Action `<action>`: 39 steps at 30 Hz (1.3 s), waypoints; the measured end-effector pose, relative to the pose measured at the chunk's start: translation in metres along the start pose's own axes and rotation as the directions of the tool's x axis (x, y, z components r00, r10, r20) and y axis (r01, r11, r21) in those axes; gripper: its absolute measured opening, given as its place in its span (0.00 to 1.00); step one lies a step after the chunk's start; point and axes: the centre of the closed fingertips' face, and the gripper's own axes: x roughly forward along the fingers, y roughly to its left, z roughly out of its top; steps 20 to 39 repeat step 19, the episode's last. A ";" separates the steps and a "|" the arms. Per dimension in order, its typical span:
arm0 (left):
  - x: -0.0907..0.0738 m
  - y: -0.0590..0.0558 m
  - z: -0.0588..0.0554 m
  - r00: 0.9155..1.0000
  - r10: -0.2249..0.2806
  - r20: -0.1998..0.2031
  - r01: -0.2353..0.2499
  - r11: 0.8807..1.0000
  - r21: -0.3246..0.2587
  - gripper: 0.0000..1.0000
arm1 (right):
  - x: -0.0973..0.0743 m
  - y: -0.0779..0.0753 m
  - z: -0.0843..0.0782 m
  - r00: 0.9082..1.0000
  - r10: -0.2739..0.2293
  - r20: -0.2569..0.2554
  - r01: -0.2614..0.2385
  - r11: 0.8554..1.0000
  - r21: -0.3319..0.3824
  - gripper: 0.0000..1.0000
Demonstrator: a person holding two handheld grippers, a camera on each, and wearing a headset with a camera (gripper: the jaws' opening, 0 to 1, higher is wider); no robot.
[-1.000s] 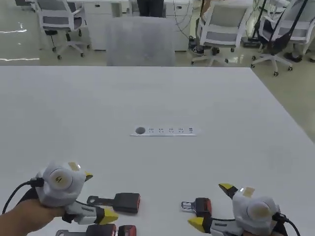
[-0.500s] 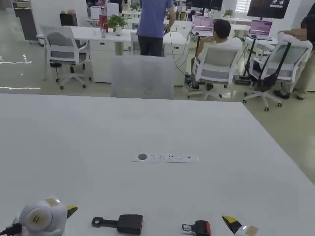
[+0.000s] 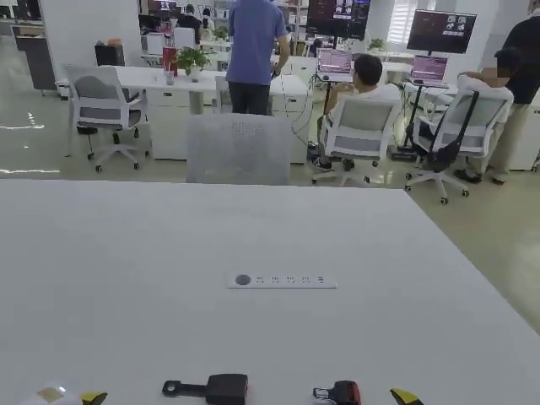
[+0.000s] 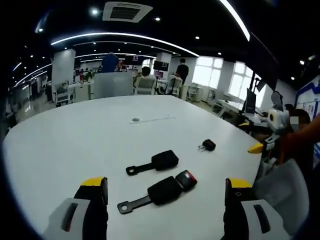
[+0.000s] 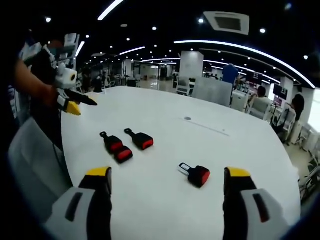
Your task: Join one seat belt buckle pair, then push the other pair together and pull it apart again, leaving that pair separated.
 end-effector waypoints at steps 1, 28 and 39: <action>-0.002 -0.004 -0.001 1.000 -0.009 -0.001 0.009 0.999 0.033 1.00 | -0.003 -0.001 -0.001 1.000 -0.010 0.008 0.010 1.000 0.006 0.95; -0.015 -0.012 -0.011 1.000 -0.014 -0.001 0.014 0.999 0.042 1.00 | -0.022 -0.004 -0.010 0.999 -0.053 0.010 0.053 0.998 0.034 0.95; -0.015 -0.012 -0.011 1.000 -0.014 -0.001 0.014 0.999 0.042 1.00 | -0.022 -0.004 -0.010 0.999 -0.053 0.010 0.053 0.998 0.034 0.95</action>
